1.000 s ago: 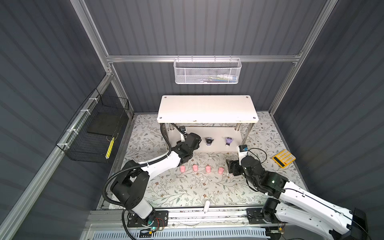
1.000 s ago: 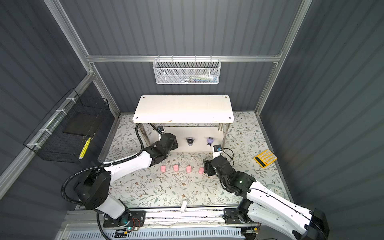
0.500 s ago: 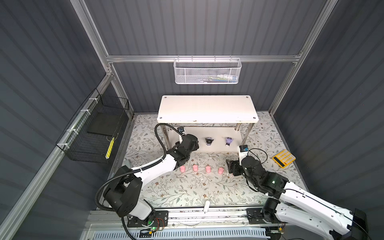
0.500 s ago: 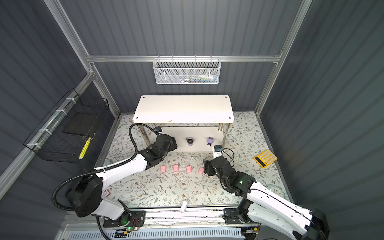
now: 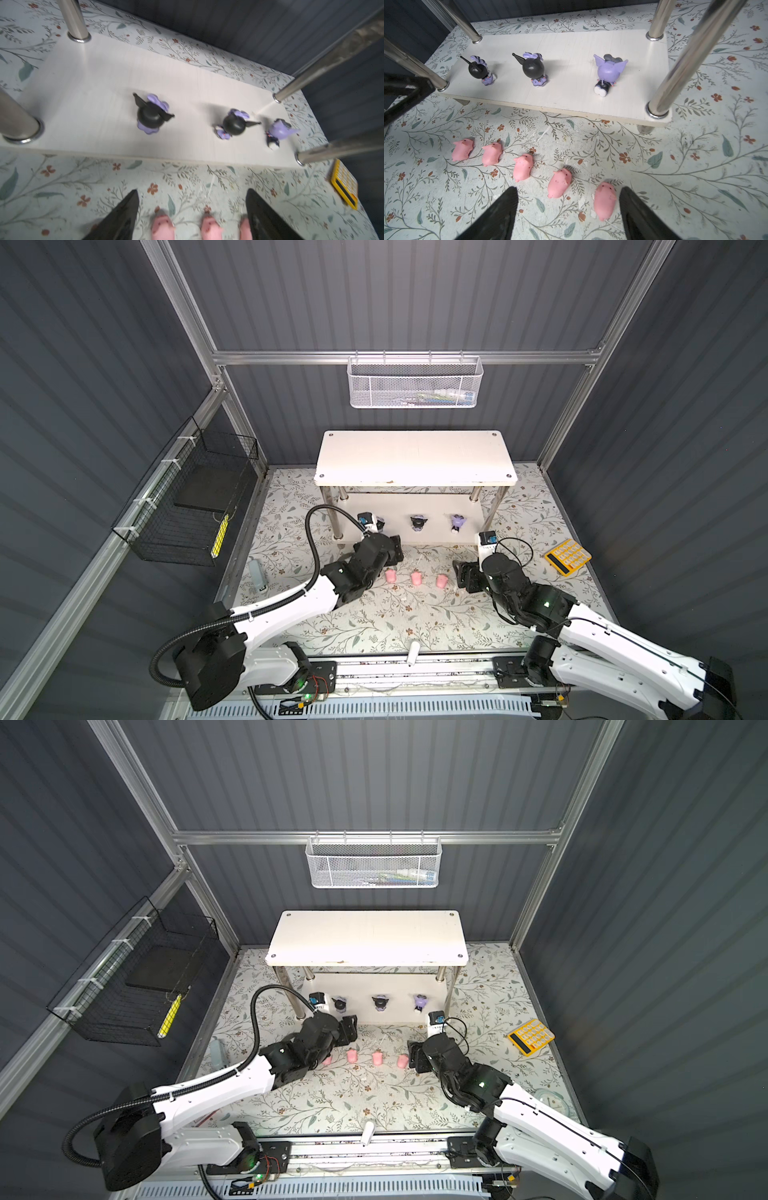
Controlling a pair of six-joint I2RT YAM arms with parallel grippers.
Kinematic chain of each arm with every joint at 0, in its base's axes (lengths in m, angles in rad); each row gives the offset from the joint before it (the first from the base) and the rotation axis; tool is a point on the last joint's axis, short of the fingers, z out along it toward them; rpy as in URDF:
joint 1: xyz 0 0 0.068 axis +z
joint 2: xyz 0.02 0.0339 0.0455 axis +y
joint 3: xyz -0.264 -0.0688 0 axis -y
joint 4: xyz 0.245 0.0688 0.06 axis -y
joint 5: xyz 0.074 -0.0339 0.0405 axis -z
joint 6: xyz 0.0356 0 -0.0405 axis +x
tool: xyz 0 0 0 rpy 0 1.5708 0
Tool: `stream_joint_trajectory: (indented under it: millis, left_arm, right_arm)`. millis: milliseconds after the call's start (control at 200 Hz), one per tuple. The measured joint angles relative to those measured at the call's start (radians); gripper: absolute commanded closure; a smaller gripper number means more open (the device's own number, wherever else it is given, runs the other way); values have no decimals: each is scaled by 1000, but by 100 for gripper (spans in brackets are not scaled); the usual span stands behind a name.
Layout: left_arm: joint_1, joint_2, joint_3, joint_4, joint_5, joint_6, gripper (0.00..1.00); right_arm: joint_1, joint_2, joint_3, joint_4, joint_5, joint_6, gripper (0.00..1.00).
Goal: Place and organize the plastic toys onto the shelf
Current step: 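Open the left gripper and withdraw it from the shelf toward the robot, then lower the right gripper and close it on the nearest pink pig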
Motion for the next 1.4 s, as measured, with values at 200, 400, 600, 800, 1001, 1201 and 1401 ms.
stream_joint_trajectory:
  millis: [200,400,600,800,1001,1201,1401]
  left_arm:
    - [-112,-257,-118,-159,-98,-87,19]
    - [-121,-602,-146,-366,-232,-113,17]
    - [-121,-711,-146,-518,-346,-111,16]
    - [-121,-690,-153,-535,-400,-77,14]
    - [-121,-636,-156,-490,-408,-44,14]
    - [-121,-617,-156,-453,-408,-31,14]
    - [-121,-613,-156,-446,-416,-32,14]
  right_arm:
    - [0,0,-20,-61,-11,87,21]
    - [0,2,-95,-94,-24,177,21]
    - [-9,38,-106,-86,-21,208,23]
    - [-57,115,-114,-17,-54,202,23]
    - [-98,216,-116,43,-90,195,24]
    - [-147,334,-117,99,-111,173,26]
    - [-170,468,-101,113,-132,145,34]
